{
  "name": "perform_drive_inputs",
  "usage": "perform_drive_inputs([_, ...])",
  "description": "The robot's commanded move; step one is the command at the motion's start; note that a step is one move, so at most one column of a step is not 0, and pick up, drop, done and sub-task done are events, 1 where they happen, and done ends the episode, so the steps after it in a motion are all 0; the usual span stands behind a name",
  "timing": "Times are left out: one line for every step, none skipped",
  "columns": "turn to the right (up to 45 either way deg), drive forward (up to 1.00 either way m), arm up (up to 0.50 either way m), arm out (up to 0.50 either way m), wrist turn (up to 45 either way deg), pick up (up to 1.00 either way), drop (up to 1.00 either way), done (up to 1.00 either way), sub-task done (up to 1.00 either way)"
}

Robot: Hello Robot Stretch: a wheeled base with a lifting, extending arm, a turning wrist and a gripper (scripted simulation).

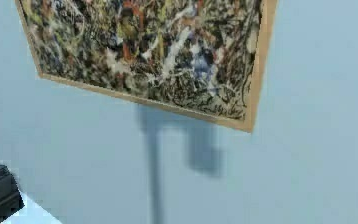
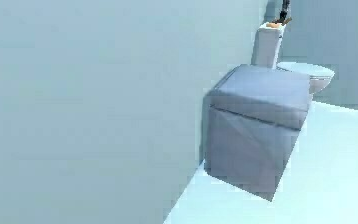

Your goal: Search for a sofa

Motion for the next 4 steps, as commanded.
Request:
perform_drive_inputs([-45.0, 0.0, 0.0, 0.0, 0.0, 0.0, 0.0, 0.0, 0.0])
perform_drive_inputs([-45.0, 0.0, 0.0, 0.0, 0.0, 0.0, 0.0, 0.0, 0.0])
perform_drive_inputs([-45.0, 0.0, 0.0, 0.0, 0.0, 0.0, 0.0, 0.0, 0.0])
perform_drive_inputs([-12.0, 0.0, 0.0, 0.0, 0.0, 0.0, 0.0, 0.0, 0.0])
